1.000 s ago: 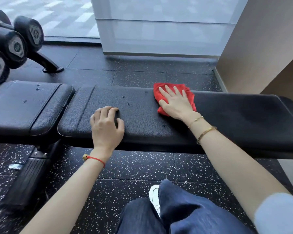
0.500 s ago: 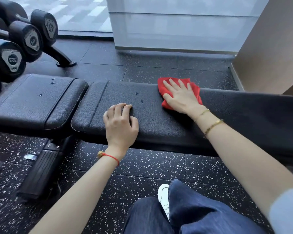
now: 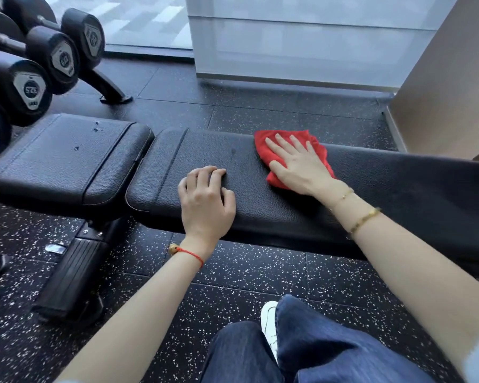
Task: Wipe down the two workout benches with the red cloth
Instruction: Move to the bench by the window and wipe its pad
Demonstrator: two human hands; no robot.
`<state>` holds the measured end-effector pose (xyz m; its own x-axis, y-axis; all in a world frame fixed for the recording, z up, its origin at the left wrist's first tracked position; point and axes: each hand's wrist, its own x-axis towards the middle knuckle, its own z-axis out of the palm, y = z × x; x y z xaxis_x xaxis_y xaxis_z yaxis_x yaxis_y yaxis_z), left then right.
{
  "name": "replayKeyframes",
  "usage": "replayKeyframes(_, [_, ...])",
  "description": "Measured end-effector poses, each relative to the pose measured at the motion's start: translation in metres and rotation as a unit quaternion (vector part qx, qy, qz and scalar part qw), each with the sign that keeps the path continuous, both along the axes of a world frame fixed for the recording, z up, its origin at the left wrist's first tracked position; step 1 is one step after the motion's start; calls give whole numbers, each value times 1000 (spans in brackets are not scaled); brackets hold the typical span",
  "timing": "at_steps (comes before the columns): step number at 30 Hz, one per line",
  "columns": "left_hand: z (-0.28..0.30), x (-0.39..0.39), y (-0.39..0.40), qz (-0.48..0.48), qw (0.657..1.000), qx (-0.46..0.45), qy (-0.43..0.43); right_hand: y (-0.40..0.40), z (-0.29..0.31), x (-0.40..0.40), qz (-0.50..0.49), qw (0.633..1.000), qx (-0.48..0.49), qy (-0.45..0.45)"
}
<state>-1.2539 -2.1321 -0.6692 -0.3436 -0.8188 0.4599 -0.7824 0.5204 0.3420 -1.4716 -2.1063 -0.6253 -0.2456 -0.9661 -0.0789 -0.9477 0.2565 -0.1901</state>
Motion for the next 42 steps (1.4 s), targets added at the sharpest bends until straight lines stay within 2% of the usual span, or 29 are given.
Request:
replayKeyframes(2, [0, 0, 0, 2, 1000, 1, 0, -30, 1, 13, -12, 1000, 4, 3])
replayKeyframes(5, [-1, 1, -1, 4, 1000, 1, 0, -48, 1, 42, 54, 999, -1, 5])
replayKeyframes(8, [-1, 1, -1, 3, 1000, -2, -5, -24, -3, 51, 142, 990, -20, -3])
replayKeyframes(10, [-1, 2, -1, 3, 1000, -3, -3, -4, -5, 37, 157, 987, -36, -6])
replayKeyframes(12, [-1, 1, 0, 3, 1000, -4, -2, 6, -5, 14, 116, 992, -41, 1])
replayKeyframes(14, [-1, 0, 1, 5, 1000, -1, -5, 0, -2, -6, 32, 999, -28, 6])
replayKeyframes(17, [0, -2, 3, 8, 1000, 4, -9, -22, 2, -3, -45, 999, 1, 10])
replayKeyframes(21, [1, 0, 2, 6, 1000, 3, -10, -14, -1, 39, 37, 999, -12, 23])
replayKeyframes(24, [0, 1, 1, 2, 1000, 1, -2, 31, -2, 55, 115, 993, -39, 13])
replayKeyframes(26, [0, 1, 1, 1, 1000, 7, 9, 60, -3, 45, 126, 991, -38, 10])
replayKeyframes(28, [-1, 2, 0, 1, 1000, 11, 14, 79, -4, 20, 75, 996, -38, 11])
replayKeyframes(32, [-2, 1, 1, 4, 1000, 12, 8, 81, -4, -25, -109, 994, -15, 10])
replayKeyframes(34, [-3, 0, 1, 5, 1000, 14, 5, 69, -5, -20, -131, 991, -6, 12])
replayKeyframes(38, [-1, 1, 1, 4, 1000, 17, 6, 70, -5, 13, -33, 999, -9, 29])
replayKeyframes(42, [-1, 1, 3, -4, 1000, 7, 2, 115, -4, 30, 72, 997, -34, 14])
